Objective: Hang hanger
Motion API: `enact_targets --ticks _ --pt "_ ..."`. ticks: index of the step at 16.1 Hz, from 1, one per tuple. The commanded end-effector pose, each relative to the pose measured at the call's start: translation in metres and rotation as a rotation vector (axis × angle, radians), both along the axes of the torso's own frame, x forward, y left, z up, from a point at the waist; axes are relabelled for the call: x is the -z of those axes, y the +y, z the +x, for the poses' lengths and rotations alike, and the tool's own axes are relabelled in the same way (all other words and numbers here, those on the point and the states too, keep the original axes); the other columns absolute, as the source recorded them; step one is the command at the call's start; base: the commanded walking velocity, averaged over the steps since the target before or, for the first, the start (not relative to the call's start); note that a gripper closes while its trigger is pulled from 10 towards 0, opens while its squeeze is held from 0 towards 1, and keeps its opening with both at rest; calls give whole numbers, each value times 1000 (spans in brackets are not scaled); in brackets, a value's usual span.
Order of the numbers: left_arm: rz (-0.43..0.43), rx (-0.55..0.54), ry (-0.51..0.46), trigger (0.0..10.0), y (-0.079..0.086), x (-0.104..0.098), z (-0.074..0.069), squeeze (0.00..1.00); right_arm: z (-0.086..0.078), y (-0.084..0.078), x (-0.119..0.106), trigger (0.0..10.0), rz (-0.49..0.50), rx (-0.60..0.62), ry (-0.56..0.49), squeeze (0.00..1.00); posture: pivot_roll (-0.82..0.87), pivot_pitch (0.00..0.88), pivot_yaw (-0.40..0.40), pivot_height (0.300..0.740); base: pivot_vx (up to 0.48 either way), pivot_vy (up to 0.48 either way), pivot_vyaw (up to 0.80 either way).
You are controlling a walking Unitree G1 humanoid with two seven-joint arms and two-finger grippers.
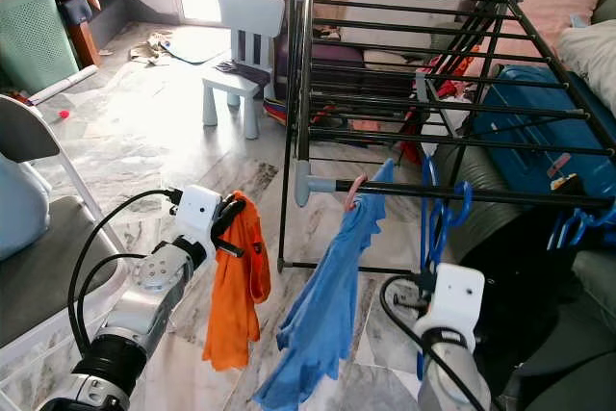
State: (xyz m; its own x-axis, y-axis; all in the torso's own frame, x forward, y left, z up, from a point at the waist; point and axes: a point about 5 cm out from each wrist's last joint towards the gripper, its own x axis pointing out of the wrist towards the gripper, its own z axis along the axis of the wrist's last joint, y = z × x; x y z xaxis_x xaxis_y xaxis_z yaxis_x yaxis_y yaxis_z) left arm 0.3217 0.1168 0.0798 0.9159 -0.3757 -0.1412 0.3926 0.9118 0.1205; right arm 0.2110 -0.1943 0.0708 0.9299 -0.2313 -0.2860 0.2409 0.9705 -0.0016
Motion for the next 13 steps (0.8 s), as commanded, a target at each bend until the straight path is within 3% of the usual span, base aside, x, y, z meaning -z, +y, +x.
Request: enact_targets --ticks 1,4,13 --pt "10 15 -41 10000 -6 -9 4 0 2 -4 -2 10000 -8 2 -12 0 14 0 -95 740 0 0 0" --pt "12 17 -39 10000 -6 -8 5 0 4 -2 -2 10000 -6 -6 -13 0 14 0 -95 740 0 0 0" --pt "16 36 -36 10000 -11 -7 4 0 5 2 0 10000 -2 -25 -5 0 12 0 -96 740 -289 0 0"
